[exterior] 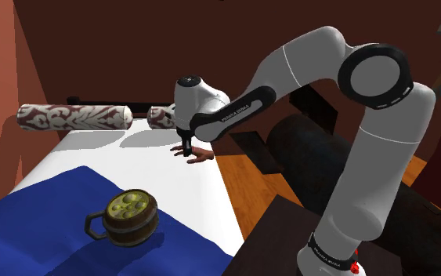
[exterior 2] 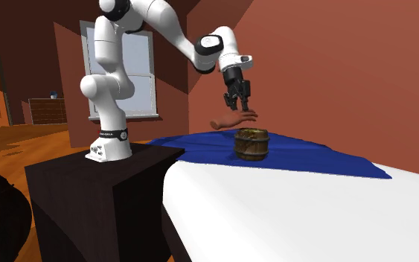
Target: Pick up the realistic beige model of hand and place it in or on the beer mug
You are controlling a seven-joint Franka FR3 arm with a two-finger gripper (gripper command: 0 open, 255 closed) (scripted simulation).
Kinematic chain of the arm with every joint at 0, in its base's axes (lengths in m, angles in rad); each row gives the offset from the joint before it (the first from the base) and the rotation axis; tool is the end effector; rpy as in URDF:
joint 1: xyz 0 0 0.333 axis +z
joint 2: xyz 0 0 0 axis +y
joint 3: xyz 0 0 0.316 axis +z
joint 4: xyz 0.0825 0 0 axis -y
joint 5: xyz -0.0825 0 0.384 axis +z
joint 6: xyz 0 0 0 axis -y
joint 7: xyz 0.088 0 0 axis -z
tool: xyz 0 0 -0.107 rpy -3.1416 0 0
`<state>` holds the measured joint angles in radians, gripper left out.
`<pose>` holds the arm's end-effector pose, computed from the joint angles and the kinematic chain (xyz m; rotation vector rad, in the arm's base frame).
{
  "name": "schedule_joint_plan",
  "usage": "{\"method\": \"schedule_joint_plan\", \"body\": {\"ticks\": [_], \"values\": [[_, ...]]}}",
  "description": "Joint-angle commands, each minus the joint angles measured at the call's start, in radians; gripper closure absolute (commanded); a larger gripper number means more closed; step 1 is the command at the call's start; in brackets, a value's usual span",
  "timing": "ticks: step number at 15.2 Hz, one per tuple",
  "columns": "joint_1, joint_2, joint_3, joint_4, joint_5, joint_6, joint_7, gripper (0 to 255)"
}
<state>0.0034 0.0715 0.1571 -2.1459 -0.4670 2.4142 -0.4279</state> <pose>0.5618 0.0876 0.3900 2.4980 1.2187 0.2096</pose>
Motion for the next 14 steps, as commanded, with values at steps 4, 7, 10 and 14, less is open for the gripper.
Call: {"method": "schedule_joint_plan", "body": {"ticks": [4, 7, 10, 14], "values": [[0.067, 0.059, 0.050, 0.107, -0.017, -0.091, 0.103, 255], [0.110, 0.108, 0.076, 0.182, -0.032, -0.144, 0.162, 255], [0.125, 0.122, 0.083, 0.204, -0.036, -0.160, 0.179, 255], [0.098, 0.236, 0.082, 0.298, -0.011, -0.156, 0.036, 0]]}}
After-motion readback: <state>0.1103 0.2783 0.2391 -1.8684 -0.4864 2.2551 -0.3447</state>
